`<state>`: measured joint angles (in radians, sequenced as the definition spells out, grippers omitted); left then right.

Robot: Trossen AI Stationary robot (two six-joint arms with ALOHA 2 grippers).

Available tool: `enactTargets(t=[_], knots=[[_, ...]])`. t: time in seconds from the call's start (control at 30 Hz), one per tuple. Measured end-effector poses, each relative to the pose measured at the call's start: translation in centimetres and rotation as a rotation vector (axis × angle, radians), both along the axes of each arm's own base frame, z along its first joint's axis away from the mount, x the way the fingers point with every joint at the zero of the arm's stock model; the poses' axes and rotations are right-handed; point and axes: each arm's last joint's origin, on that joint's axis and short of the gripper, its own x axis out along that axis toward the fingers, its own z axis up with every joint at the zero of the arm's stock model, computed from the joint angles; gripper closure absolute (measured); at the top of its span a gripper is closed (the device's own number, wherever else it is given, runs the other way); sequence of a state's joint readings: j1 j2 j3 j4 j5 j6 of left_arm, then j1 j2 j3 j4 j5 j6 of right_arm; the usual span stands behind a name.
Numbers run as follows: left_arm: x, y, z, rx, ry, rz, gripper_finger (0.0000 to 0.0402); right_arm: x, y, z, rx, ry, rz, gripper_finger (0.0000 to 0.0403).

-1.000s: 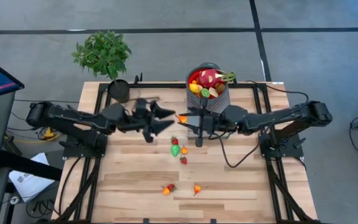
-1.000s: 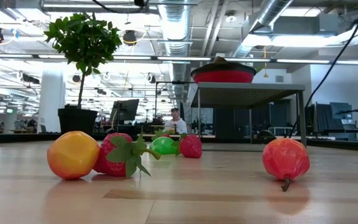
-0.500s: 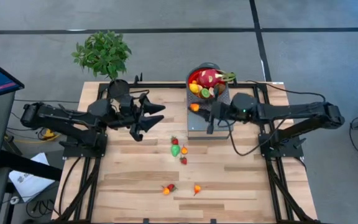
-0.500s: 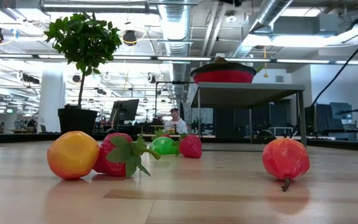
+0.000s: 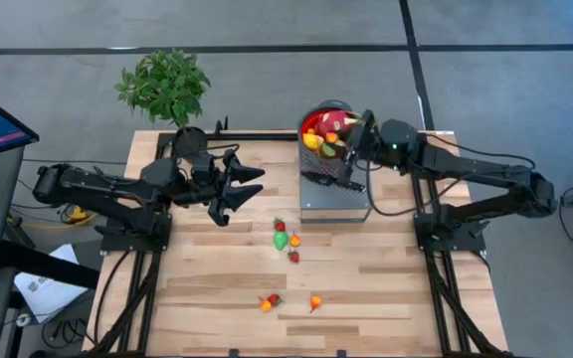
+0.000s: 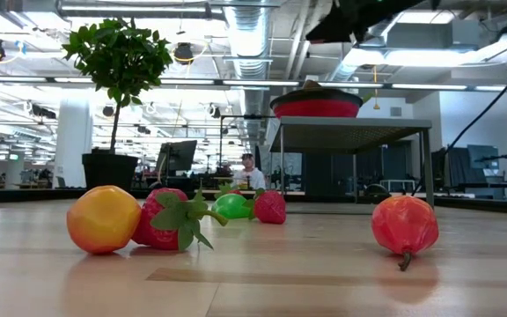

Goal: Pick & Place Fruit
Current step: Put the yellow pear into the red colander on the shelf

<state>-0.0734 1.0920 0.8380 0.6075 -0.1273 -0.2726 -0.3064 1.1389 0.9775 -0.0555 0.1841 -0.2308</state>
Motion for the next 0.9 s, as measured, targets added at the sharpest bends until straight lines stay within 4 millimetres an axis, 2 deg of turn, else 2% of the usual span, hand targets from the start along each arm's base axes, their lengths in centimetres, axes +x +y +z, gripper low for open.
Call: enactTargets(t=[0.1, 0.4, 0.57, 0.9], knots=[[0.0, 0.0, 0.0, 0.0, 0.001, 0.0, 0.0212, -0.3, -1.2, -0.2, 0.021, 0.006, -0.051, 0.029], [0.0, 0.0, -0.1, 0.0, 0.004, 0.0, 0.0217, 0.1, -4.1, -3.3, 0.125, 0.168, -0.159, 0.029], [0.0, 0.0, -0.1, 0.0, 0.007, 0.0, 0.0219, 0.5, -4.7, -4.2, 0.146, 0.199, -0.178, 0.029], [0.1, 0.0, -0.2, 0.0, 0.018, 0.002, 0.0221, 0.3, -5.1, -4.2, 0.16, 0.187, -0.203, 0.0278]])
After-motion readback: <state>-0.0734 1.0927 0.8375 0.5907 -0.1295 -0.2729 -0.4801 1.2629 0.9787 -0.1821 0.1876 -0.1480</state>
